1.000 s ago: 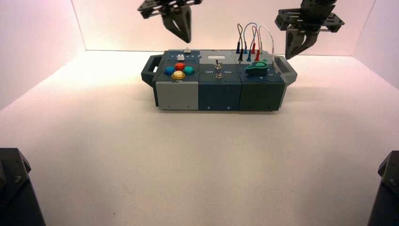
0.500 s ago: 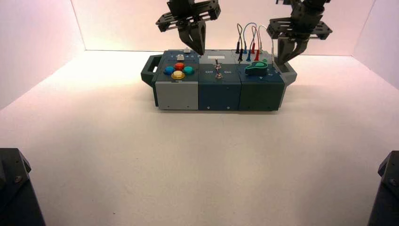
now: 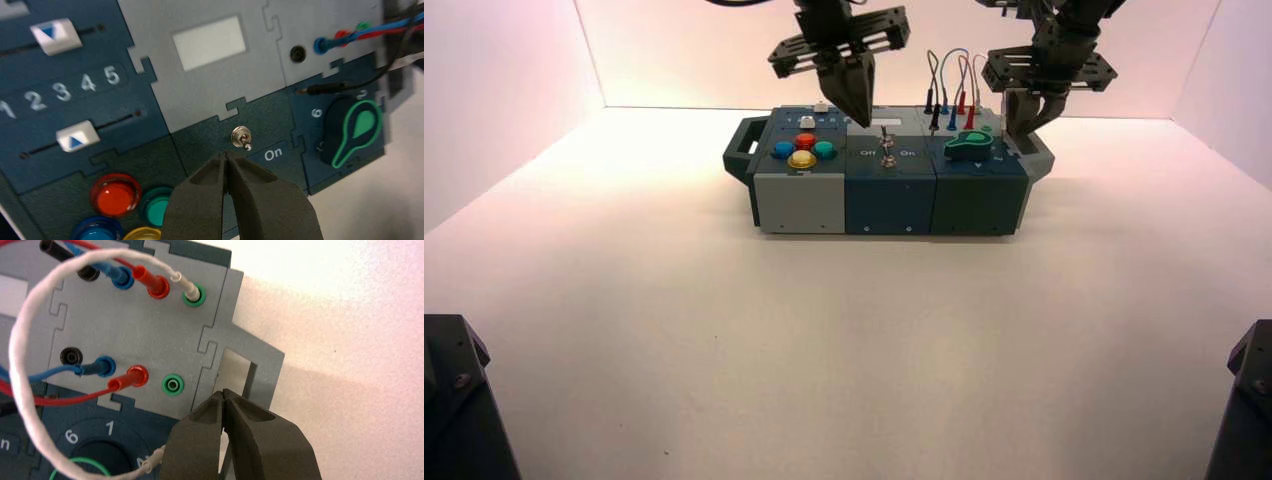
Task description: Flip the top switch on with the left gripper.
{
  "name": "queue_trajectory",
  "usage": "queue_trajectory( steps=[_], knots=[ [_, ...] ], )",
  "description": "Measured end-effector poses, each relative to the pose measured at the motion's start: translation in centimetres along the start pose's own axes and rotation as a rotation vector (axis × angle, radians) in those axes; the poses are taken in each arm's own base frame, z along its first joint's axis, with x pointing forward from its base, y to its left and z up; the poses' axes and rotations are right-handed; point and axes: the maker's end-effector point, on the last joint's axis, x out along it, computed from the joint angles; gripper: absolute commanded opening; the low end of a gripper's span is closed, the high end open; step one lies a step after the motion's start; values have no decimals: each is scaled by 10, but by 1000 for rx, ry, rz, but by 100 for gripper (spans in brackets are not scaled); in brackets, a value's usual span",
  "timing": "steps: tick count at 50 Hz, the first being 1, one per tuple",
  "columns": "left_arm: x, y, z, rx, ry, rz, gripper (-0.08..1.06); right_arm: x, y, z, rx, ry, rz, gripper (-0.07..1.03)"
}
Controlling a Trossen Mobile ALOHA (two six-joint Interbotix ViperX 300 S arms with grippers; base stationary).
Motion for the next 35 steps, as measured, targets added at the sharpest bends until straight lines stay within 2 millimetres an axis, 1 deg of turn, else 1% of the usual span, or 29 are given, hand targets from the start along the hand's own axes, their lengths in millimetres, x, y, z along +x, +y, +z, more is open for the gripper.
queue_trajectory(
  steps=[7,16,20,35],
  knots=[
    [4,-2,-3,-13,14,30,-3,0,0,2,3,-5,-1,-2],
    [2,-6,6,-21,1,30,-3,1,-1,3,4,-5,-1,-2],
    [2,-12,9,-15,0,27,-3,2,-1,4,1,-6,-2,-2],
    [10,-12,11,-20,27,32,-3,4,-2,7,3,-13,-4,-2]
  ],
)
